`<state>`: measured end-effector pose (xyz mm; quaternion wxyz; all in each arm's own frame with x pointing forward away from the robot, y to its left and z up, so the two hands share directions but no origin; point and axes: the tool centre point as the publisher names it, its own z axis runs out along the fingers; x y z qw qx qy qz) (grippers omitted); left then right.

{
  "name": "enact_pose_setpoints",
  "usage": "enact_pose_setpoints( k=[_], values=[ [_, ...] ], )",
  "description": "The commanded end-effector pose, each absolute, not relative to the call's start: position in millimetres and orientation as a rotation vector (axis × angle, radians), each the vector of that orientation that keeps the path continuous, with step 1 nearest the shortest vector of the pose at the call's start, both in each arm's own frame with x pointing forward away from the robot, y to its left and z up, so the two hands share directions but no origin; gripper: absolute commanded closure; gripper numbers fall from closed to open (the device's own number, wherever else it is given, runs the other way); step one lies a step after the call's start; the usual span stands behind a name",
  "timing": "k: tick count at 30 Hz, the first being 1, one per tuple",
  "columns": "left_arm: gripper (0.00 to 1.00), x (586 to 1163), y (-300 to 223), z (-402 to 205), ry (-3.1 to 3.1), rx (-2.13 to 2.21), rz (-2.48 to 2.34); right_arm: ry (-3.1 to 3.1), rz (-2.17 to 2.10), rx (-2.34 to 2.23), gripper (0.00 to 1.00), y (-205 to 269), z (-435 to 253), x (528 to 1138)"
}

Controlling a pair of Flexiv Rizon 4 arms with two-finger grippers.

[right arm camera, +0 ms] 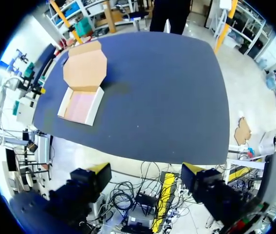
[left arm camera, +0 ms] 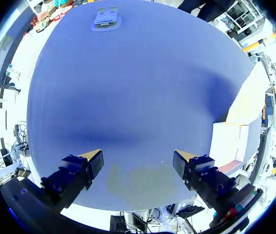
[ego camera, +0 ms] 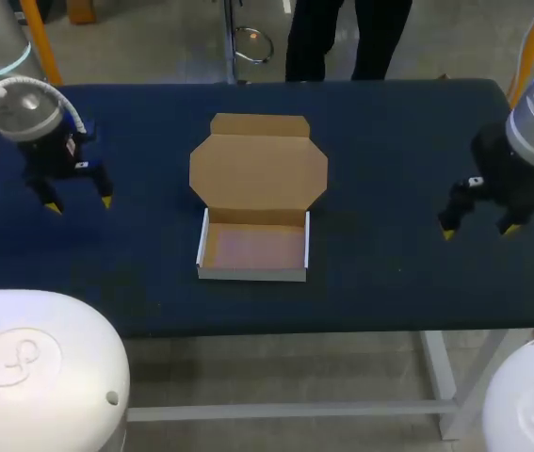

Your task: Assemble the packaging by folding the flat box into shape, placing the metal phone stand inside, and closing the box properly

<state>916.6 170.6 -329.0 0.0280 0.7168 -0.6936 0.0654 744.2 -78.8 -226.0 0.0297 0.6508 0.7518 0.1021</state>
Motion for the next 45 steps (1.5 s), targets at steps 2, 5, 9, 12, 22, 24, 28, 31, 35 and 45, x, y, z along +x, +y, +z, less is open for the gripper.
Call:
enact_pose_setpoints(
  k=[2, 5, 9, 12, 22, 24, 28, 31, 35, 45],
  values=[
    [0.00, 923, 172, -333, -2.133, 2.203, 0.181, 2.275, 0.376, 1.975, 0.00, -77, -228, 736],
    [0.00, 923, 172, -333, -2.133, 2.203, 0.181, 2.275, 0.376, 1.975, 0.00, -77, -228, 736],
    [0.00, 923, 172, -333, -2.133, 2.203, 0.181, 2.275, 0.376, 1.975, 0.00, -77, -228, 736],
    [0.00, 923, 172, -333, -2.133, 2.203, 0.181, 2.275, 0.376, 1.975, 0.00, -77, -228, 736],
    [0.00, 923, 172, -333, -2.133, 2.203, 0.181, 2.275, 0.376, 1.975, 0.00, -77, -228, 736],
    [0.00, 923, 172, -333, -2.133, 2.203, 0.181, 2.275, 0.376, 1.975, 0.00, -77, -228, 736],
    [0.00, 932, 164, -339, -2.170, 2.197, 0.176, 2.275, 0.376, 1.975, 0.00, -77, -228, 736],
    [0.00, 939, 161, -343, -2.198, 2.188, 0.173, 2.275, 0.376, 1.975, 0.00, -77, -228, 736],
    [0.00, 950, 158, -349, -2.213, 2.177, 0.173, 2.275, 0.376, 1.975, 0.00, -77, -228, 736],
    [0.00, 978, 167, -365, -2.219, 2.192, 0.157, 2.275, 0.376, 1.975, 0.00, -77, -228, 736]
  ],
)
